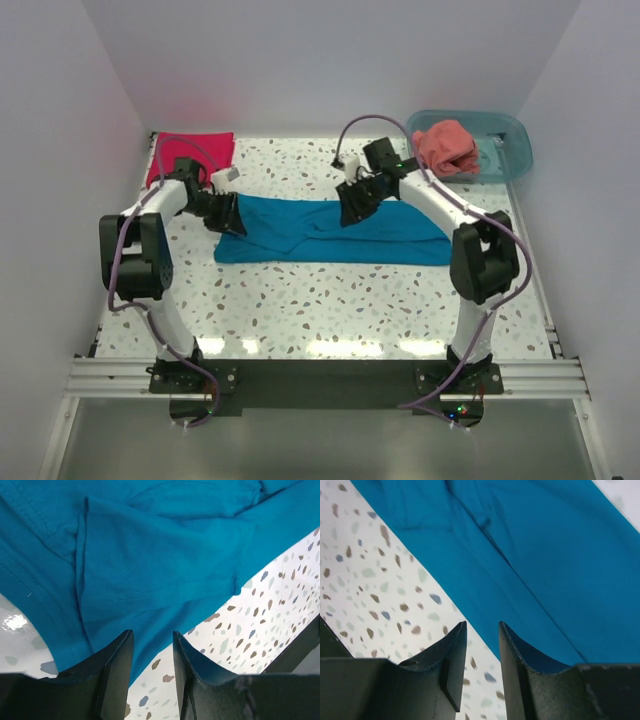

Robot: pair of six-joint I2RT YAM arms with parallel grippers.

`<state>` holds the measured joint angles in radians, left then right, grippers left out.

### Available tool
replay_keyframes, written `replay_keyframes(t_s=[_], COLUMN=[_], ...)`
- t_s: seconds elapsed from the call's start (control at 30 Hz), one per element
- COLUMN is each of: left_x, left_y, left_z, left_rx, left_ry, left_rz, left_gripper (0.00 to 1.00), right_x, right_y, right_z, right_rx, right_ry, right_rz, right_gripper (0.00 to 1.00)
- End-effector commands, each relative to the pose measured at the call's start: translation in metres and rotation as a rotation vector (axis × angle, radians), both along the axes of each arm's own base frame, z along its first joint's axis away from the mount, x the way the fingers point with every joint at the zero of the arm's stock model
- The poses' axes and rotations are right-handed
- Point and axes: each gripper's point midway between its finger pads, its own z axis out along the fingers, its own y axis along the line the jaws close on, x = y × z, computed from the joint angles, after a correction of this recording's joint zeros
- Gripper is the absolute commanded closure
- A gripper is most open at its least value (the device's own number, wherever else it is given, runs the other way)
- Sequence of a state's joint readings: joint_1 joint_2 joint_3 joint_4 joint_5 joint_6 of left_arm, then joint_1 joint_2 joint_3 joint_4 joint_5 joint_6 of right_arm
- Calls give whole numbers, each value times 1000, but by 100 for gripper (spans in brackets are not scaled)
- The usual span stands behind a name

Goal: Fold and stack the t-shirts

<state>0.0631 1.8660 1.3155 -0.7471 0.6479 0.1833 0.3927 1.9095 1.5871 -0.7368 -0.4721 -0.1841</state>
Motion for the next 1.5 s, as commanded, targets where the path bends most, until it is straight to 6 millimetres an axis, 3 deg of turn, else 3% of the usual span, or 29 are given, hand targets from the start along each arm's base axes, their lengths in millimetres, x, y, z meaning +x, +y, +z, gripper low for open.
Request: replay_keyframes(t_s=[0.0, 0.03, 0.23, 0.33, 0.43, 0.63, 0.8, 1.17, 1.37, 1.47], left_x=[5, 6, 5, 6, 7, 11, 13, 12, 13, 15], left_y=[-3, -2, 9, 12, 11, 10, 10, 11, 13, 12], left_z=[-9, -12, -27, -31, -33, -34, -35, -38, -38, -38], left_rx=[-29, -28, -3, -2, -12, -23, -26, -20, -15, -21], left_ry=[75, 81, 134, 149, 161, 167, 170, 166, 162, 161], left_rz=[124, 139, 236, 255, 260, 253, 250, 242, 246, 249], left_gripper=[58, 58, 56, 55, 54, 52, 52, 52, 52, 52], right_x=[16, 12, -8, -18, -27, -32, -30, -27, -22, -19], right_y=[64, 90, 159, 184, 197, 198, 192, 186, 186, 186], right_z=[27, 28, 15, 13, -4, -38, -49, -49, -39, -37], right_rx=[148, 173, 203, 191, 147, 51, 10, -1, 9, 7], right_ry=[-110, -154, -310, -382, -397, -392, -399, -384, -393, -399], right_rz=[37, 79, 198, 288, 363, 431, 446, 456, 452, 454], right_gripper=[64, 62, 51, 51, 51, 51, 55, 68, 80, 94])
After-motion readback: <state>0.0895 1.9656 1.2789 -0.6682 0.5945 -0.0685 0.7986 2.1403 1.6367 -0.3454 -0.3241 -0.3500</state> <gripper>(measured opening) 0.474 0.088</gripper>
